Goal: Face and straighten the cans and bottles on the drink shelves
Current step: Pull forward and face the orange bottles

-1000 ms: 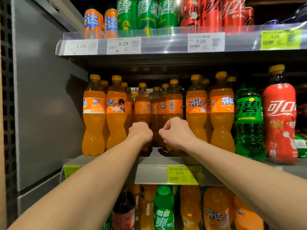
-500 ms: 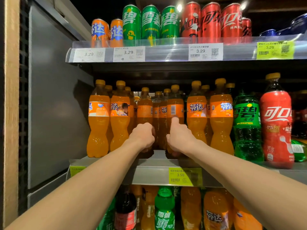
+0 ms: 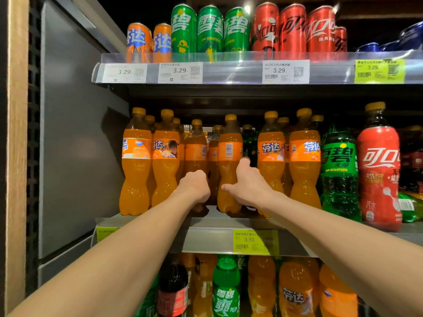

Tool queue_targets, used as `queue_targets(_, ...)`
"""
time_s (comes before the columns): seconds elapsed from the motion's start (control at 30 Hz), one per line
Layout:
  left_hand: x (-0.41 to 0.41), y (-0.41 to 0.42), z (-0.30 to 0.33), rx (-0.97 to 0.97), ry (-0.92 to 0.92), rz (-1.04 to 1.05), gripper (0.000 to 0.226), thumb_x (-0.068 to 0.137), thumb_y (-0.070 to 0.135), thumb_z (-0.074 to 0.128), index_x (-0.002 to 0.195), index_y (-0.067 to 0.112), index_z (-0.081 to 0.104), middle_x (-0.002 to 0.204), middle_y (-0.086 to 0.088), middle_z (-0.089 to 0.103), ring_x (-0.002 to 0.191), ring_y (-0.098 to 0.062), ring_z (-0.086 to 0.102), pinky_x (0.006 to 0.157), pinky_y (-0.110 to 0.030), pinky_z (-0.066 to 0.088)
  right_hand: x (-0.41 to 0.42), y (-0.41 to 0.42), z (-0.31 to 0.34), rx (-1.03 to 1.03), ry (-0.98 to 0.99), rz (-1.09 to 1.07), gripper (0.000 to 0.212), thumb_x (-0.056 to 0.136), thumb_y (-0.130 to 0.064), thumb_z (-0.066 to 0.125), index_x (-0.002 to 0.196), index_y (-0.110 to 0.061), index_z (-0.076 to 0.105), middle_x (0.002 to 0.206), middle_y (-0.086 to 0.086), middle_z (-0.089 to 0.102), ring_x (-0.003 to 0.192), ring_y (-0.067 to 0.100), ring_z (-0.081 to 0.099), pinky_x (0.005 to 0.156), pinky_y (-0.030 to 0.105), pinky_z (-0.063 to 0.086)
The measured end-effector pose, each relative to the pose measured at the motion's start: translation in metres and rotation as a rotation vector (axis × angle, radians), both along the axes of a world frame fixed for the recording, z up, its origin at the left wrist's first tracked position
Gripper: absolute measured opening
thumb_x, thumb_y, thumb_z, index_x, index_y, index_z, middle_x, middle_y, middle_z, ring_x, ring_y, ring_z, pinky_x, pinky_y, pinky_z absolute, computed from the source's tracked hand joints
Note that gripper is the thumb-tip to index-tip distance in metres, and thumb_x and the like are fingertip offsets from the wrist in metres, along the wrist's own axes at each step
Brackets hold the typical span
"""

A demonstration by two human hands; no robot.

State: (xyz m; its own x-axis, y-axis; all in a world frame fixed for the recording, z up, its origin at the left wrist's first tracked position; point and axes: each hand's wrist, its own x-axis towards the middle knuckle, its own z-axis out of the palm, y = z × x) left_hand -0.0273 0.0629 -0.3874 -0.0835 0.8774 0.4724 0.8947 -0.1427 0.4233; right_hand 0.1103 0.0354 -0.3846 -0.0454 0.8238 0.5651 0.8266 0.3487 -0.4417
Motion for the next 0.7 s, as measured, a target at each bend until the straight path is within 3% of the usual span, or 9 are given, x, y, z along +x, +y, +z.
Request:
queue_targets(0.13, -0.002, -0.019, 0.004, 0.091, -0.258, -0.101, 0.004, 0.100, 0.017, 0.055, 0.103, 0.015, 0.054, 0.091, -0.008, 0.064, 0.067, -0.024, 0.068, 0.059, -0.030, 0.059, -0.008, -0.005, 0.006, -0.065, 0.080, 0.070, 0.084, 0.088, -0.035, 0.076, 0.148, -0.012, 0.022, 0.141, 0.011, 0.049, 0.121, 0.033, 0.060, 0.095, 0.047, 0.057)
queue_targets(0.2, -0.004, -0.030, 0.006, 0.153, -0.305, -0.093, 0.005, 0.101, 0.021, 0.055, 0.097, 0.017, 0.054, 0.087, -0.007, 0.065, 0.062, -0.021, 0.067, 0.051, -0.026, 0.054, -0.015, -0.007, 0.007, -0.089, 0.175, 0.104, 0.085, 0.087, -0.033, 0.078, 0.147, -0.013, 0.022, 0.140, 0.011, 0.049, 0.119, 0.036, 0.060, 0.090, 0.049, 0.059)
queue_targets(0.43, -0.015, -0.054, 0.004, 0.208, -0.240, -0.012, 0.017, 0.099, 0.028, 0.058, 0.085, 0.019, 0.054, 0.077, -0.002, 0.061, 0.058, -0.017, 0.064, 0.046, -0.020, 0.045, -0.043, 0.002, -0.002, -0.171, 0.243, 0.185, 0.019, 0.097, -0.021, 0.067, 0.109, -0.018, 0.053, 0.105, 0.007, 0.063, 0.084, 0.026, 0.068, 0.081, 0.041, 0.063)
queue_targets(0.7, -0.024, -0.063, 0.001, 0.249, -0.198, -0.012, 0.023, 0.099, 0.028, 0.058, 0.078, 0.021, 0.052, 0.076, -0.004, 0.064, 0.058, -0.018, 0.065, 0.049, -0.021, 0.050, -0.056, 0.009, -0.002, -0.217, 0.269, 0.235, 0.020, 0.098, -0.025, 0.065, 0.114, -0.017, 0.056, 0.111, 0.008, 0.065, 0.088, 0.028, 0.072, 0.077, 0.041, 0.064)
